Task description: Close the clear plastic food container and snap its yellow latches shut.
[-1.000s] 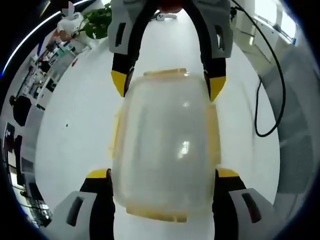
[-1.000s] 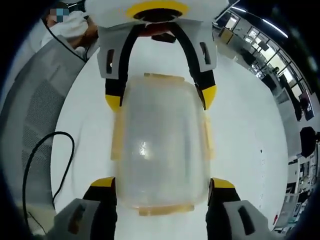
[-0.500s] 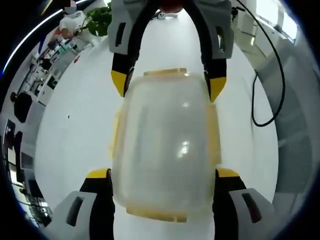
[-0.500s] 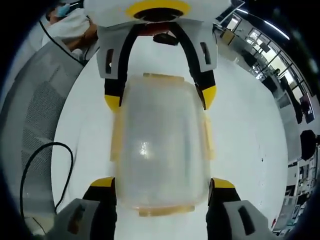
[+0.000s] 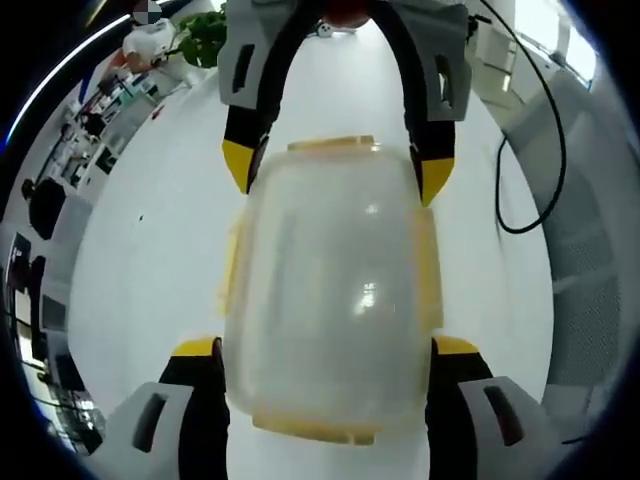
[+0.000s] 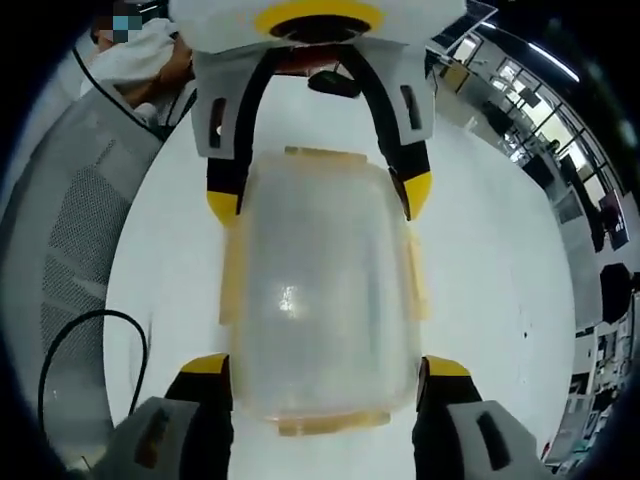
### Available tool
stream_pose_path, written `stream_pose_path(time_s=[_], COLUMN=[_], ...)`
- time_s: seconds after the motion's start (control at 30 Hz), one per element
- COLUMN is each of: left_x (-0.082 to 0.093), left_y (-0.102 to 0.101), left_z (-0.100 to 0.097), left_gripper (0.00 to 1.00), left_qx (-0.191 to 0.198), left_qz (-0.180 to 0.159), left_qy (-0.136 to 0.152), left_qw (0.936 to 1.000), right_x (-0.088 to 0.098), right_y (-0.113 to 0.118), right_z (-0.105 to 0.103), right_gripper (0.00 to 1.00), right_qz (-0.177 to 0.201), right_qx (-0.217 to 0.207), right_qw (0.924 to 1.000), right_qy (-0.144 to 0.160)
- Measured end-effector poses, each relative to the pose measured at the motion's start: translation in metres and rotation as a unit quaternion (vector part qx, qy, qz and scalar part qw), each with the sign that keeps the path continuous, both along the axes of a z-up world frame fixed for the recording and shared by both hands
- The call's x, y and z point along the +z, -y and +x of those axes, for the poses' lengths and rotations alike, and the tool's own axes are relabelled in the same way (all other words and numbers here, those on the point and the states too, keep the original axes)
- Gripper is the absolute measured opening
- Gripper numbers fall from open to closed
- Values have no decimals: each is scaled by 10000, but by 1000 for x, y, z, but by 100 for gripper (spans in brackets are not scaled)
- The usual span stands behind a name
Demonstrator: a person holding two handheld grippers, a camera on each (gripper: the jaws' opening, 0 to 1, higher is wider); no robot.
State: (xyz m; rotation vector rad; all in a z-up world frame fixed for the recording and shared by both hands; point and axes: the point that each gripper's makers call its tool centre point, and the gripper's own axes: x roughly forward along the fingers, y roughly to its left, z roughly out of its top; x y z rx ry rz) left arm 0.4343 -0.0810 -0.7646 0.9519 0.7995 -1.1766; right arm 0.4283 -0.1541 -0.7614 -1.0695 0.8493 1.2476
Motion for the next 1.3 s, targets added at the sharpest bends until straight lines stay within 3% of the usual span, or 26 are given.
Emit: stream_pose_path(time_s=[0.6, 1.3], left_x=[0, 0], left_y=[-34, -44], left_z=[-3, 4], left_gripper=[80, 81], left_qx=[-29, -80], left_qz=[-21, -65], left_qy=[3, -47], left_qw=[10000, 9999], right_x=[-2, -3], right_y=[-34, -45], right_z=[-4, 4], right_gripper=[75, 76], right_qz=[-40, -212], right_qx=[-39, -55], right_qw=[10000, 9998], right_qy=[20, 12])
